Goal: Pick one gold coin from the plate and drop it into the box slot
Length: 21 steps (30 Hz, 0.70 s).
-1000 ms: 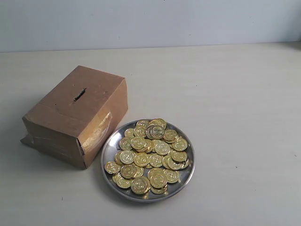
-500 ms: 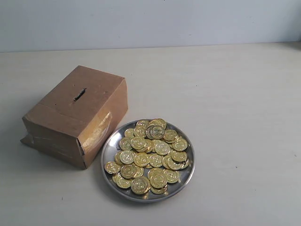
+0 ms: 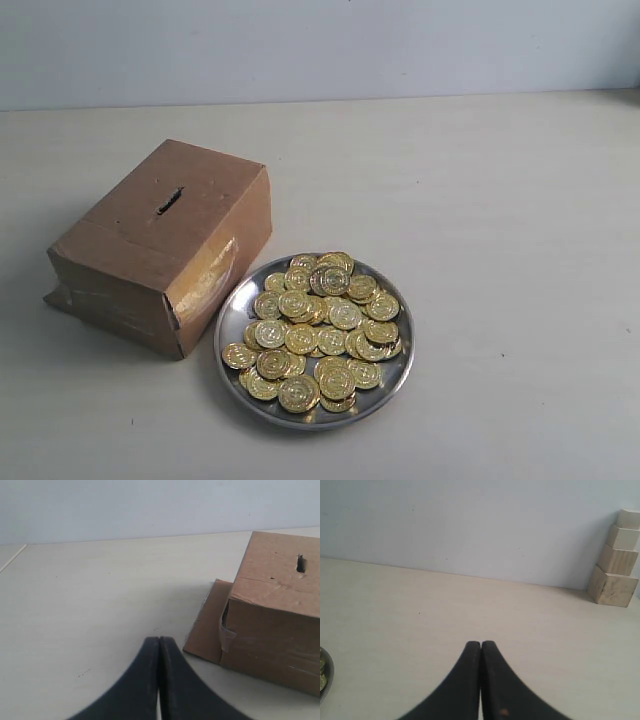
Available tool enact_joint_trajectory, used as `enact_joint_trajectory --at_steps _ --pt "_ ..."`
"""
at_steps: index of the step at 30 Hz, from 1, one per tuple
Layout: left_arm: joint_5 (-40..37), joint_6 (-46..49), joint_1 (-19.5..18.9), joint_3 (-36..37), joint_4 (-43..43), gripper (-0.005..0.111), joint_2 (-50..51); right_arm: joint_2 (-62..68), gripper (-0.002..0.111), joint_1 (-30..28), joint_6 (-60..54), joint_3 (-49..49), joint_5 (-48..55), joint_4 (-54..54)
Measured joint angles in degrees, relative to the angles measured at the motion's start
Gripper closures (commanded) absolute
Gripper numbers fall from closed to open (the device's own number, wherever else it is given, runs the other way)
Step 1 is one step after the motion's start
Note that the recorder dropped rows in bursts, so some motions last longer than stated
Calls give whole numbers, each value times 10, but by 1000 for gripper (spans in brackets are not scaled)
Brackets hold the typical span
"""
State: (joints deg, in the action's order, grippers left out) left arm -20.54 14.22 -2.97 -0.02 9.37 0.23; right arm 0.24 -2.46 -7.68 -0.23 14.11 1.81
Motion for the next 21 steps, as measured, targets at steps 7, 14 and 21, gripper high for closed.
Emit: enact_joint_trajectory --at_steps 7,14,21 --pt "0 0 0 0 0 107 0 0 108 0 0 0 -4 0" --pt "0 0 0 0 0 107 0 0 108 0 0 0 -48 58" --pt "0 0 0 0 0 107 0 0 108 0 0 0 -85 76"
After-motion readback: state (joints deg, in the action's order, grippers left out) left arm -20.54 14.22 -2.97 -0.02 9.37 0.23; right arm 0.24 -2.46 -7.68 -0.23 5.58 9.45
